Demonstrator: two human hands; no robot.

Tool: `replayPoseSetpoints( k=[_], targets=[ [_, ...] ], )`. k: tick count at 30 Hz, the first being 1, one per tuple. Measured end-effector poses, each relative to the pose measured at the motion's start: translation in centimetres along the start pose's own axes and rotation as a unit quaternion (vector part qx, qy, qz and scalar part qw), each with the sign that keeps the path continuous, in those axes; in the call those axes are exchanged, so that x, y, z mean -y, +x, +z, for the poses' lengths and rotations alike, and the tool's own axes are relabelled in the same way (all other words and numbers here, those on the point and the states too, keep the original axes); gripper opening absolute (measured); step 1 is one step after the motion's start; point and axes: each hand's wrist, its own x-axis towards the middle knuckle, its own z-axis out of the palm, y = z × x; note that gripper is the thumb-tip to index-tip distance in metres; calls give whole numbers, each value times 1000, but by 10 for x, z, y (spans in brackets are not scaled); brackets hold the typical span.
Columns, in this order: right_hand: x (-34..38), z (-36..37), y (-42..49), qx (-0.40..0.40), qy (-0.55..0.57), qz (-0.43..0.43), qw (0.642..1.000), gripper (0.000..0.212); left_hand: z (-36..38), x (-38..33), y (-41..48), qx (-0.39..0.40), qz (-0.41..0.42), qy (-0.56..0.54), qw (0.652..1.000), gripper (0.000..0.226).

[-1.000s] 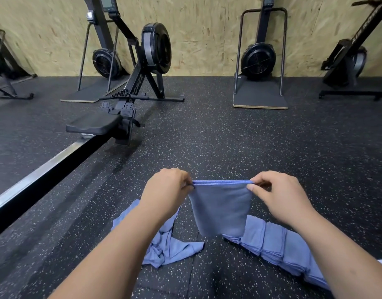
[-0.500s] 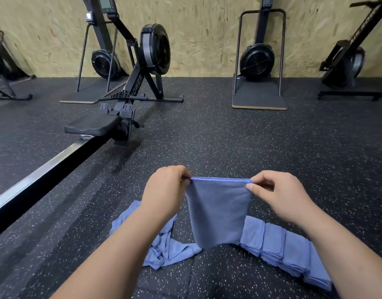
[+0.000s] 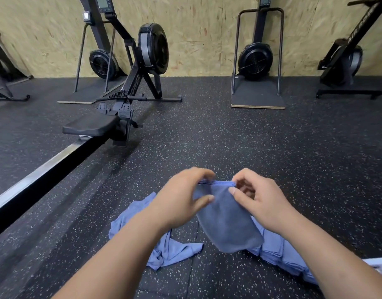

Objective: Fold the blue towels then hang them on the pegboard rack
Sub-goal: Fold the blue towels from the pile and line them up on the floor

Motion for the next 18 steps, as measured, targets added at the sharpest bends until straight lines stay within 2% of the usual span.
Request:
replayPoseSetpoints(
  k=[2, 5, 10, 15, 18],
  targets=[
    [3, 4, -2, 25, 7, -5, 1000, 16, 7, -8, -1, 17, 4, -54, 998, 38],
    [2, 6, -2, 48, 32, 8, 998, 15, 13, -9, 1, 26, -2, -38, 999, 13],
    [-5, -2, -3, 130, 87, 71, 985, 16, 12, -10, 0, 16, -7, -38, 999, 10],
    [-3, 2, -4, 98, 92, 67, 989, 16, 10, -13, -1, 35, 6, -54, 998, 16],
    [2, 4, -4, 98, 63, 60, 991, 20, 10, -14, 0, 1, 23, -25, 999, 11]
  ],
)
